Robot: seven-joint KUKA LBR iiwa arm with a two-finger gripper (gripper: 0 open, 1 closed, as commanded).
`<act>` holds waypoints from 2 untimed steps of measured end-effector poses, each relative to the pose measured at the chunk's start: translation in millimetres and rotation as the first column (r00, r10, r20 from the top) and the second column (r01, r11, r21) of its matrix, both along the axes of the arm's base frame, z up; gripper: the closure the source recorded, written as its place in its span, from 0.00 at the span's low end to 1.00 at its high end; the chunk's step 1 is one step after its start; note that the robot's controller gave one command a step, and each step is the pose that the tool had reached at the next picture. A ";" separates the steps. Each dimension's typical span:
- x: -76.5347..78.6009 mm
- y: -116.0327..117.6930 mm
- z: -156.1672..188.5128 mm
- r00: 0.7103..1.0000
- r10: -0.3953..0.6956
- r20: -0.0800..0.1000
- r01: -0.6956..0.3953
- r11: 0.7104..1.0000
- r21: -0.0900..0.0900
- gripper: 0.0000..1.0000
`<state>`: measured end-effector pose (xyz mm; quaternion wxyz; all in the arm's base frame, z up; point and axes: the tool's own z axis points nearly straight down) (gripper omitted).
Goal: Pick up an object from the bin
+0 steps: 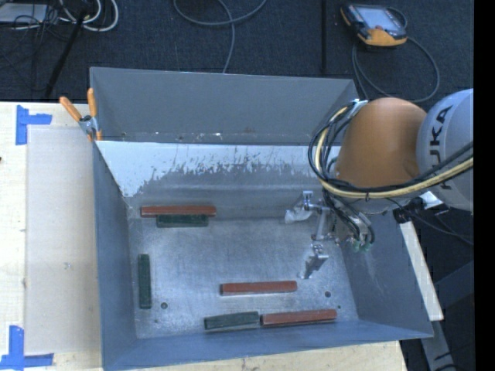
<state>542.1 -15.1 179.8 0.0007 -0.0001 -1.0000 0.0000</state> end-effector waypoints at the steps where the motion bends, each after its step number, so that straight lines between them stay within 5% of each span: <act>1: 0.0 0.0 0.0 1.000 0.000 0.000 0.000 1.000 0.000 0.00; 2: -6.1 10.3 -103.5 0.963 0.267 0.022 -0.267 0.964 -0.006 1.00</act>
Offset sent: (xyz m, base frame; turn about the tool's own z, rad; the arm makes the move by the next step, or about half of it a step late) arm -0.0130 0.0098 -0.1098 -0.2716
